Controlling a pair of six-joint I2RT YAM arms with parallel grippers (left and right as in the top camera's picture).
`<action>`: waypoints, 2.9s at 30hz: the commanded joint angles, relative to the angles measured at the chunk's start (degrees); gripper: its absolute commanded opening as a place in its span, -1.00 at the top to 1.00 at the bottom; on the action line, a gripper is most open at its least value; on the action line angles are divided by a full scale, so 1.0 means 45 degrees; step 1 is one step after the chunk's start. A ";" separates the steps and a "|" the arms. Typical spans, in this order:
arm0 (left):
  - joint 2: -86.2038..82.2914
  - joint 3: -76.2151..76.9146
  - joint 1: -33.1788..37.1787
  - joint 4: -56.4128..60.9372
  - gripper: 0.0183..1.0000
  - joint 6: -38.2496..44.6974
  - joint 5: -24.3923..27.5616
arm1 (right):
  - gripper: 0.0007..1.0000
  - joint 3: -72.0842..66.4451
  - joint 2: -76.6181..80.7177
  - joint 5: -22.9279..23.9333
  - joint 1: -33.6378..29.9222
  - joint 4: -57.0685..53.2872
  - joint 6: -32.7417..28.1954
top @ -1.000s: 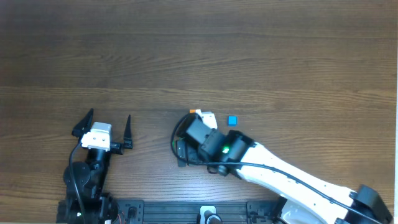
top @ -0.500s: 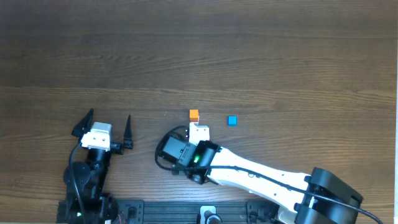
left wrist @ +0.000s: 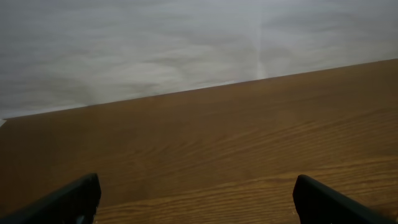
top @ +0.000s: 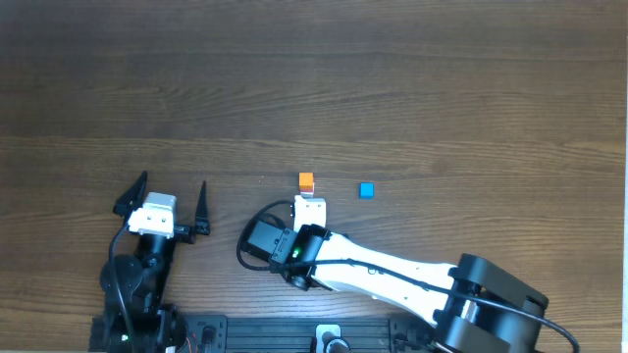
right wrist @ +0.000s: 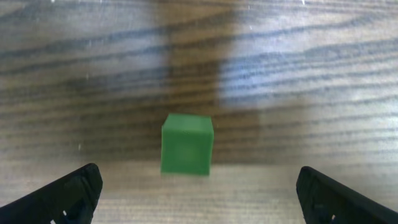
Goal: Stack Cubes
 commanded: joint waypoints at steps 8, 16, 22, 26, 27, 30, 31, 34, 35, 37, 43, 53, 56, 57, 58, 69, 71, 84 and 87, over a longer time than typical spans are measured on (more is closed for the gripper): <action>-0.0102 -0.0053 0.0063 -0.0015 -1.00 0.0233 0.0170 | -0.98 0.0189 0.0767 0.0486 -0.0563 0.0957 -0.1030; -0.0102 -0.0053 0.0063 -0.0015 -1.00 0.0233 0.0175 | -0.99 0.0087 0.0869 0.0481 -0.0573 0.1039 -0.1171; -0.0102 -0.0058 0.0063 -0.0015 -1.00 0.0233 0.0175 | -0.93 -0.0049 0.0869 0.0282 -0.0573 0.1054 -0.0889; -0.0102 -0.0058 0.0063 -0.0015 -1.00 0.0233 0.0170 | -0.89 -0.0146 0.0933 0.0107 -0.0568 0.1234 -0.0884; -0.0102 -0.0058 0.0063 -0.0015 -1.00 0.0233 0.0175 | -0.88 -0.0151 0.0967 0.0039 -0.0568 0.1277 -0.0884; -0.0102 -0.0058 0.0063 -0.0015 -0.99 0.0233 0.0170 | -0.88 -0.0151 0.1093 -0.0107 -0.0554 0.1365 -0.0874; -0.0102 -0.0058 0.0063 -0.0015 -1.00 0.0233 0.0170 | -0.88 -0.0151 0.1127 -0.0185 -0.0544 0.1379 -0.0835; -0.0102 -0.0058 0.0063 -0.0015 -1.00 0.0233 0.0170 | -0.88 -0.0151 0.1175 -0.0398 -0.0529 0.1370 -0.0733; -0.0102 -0.0058 0.0063 -0.0015 -1.00 0.0233 0.0170 | -0.87 -0.0151 0.1175 -0.0442 -0.0510 0.1355 -0.0661; -0.0102 -0.0053 0.0063 -0.0015 -1.00 0.0233 0.0175 | -0.87 -0.0151 0.1175 -0.0588 -0.0486 0.1355 -0.0641; -0.0102 -0.0053 0.0063 -0.0015 -1.00 0.0233 0.0170 | -0.81 -0.0151 0.1175 -0.0777 -0.0486 0.1234 -0.0646; -0.0102 -0.0053 0.0063 -0.0015 -1.00 0.0233 0.0170 | -0.54 -0.0160 0.1175 -0.0918 -0.0486 0.1117 -0.0641; -0.0102 -0.0058 0.0063 -0.0015 -1.00 0.0233 0.0170 | -0.46 -0.0160 0.1175 -0.0913 -0.0486 0.0937 -0.0539; -0.0102 -0.0058 0.0063 -0.0015 -1.00 0.0233 0.0175 | -0.43 -0.0160 0.1175 -0.0913 -0.0486 0.0860 -0.0447; -0.0102 -0.0053 0.0063 -0.0015 -1.00 0.0233 0.0175 | -0.41 -0.0160 0.1175 -0.0913 -0.0486 0.0826 -0.0447; -0.0102 -0.0058 0.0063 -0.0015 -1.00 0.0233 0.0175 | -0.01 -0.0160 0.1175 -0.1015 -0.0486 0.0782 -0.0209; -0.0102 -0.0058 0.0063 -0.0015 -1.00 0.0233 0.0170 | 0.01 -0.0160 0.1175 -0.1049 -0.0486 0.0782 -0.0214; -0.0102 -0.0058 0.0063 -0.0015 -1.00 0.0233 0.0170 | 0.34 -0.0160 0.1219 -0.1098 -0.0491 0.0787 -0.0117; -0.0102 -0.0053 0.0063 -0.0015 -1.00 0.0233 0.0175 | 0.40 -0.0160 0.1224 -0.1098 -0.0491 0.0787 -0.0112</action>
